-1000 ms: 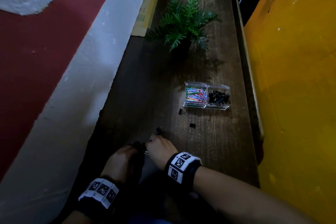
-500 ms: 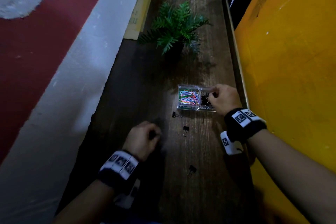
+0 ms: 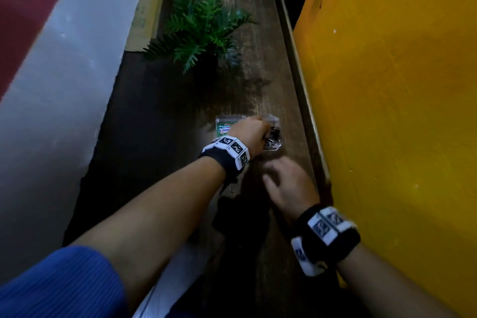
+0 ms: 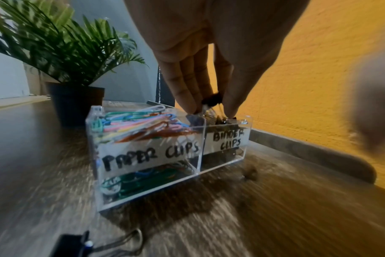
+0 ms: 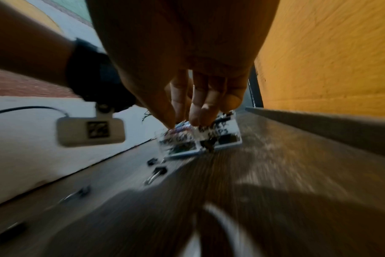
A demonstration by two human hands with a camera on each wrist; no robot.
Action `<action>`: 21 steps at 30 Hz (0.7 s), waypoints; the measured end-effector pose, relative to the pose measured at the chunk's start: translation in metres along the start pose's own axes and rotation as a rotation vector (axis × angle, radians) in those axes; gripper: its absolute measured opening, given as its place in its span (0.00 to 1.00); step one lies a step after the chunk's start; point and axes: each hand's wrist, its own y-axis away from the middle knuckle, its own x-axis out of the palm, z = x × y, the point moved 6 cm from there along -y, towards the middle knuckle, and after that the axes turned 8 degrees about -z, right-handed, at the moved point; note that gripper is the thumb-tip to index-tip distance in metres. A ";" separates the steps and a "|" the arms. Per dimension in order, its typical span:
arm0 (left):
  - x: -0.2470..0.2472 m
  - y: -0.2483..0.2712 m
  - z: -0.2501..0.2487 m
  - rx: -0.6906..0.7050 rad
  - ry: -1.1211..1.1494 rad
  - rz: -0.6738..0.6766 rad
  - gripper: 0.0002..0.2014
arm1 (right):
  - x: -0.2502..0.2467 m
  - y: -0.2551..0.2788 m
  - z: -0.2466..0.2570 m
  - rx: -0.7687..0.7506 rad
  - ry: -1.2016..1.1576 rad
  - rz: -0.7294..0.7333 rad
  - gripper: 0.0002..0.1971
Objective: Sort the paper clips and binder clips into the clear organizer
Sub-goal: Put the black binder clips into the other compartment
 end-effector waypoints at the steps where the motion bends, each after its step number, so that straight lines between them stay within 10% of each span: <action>1: 0.002 0.000 0.000 0.006 -0.015 0.012 0.04 | 0.006 0.017 0.003 -0.014 -0.030 0.043 0.09; 11: -0.037 0.109 0.064 -0.053 0.228 -0.332 0.06 | 0.056 0.123 0.030 -0.166 -0.015 0.385 0.15; 21: 0.019 0.281 0.132 -0.409 0.107 -0.068 0.20 | 0.056 0.122 0.038 -0.253 0.118 0.564 0.23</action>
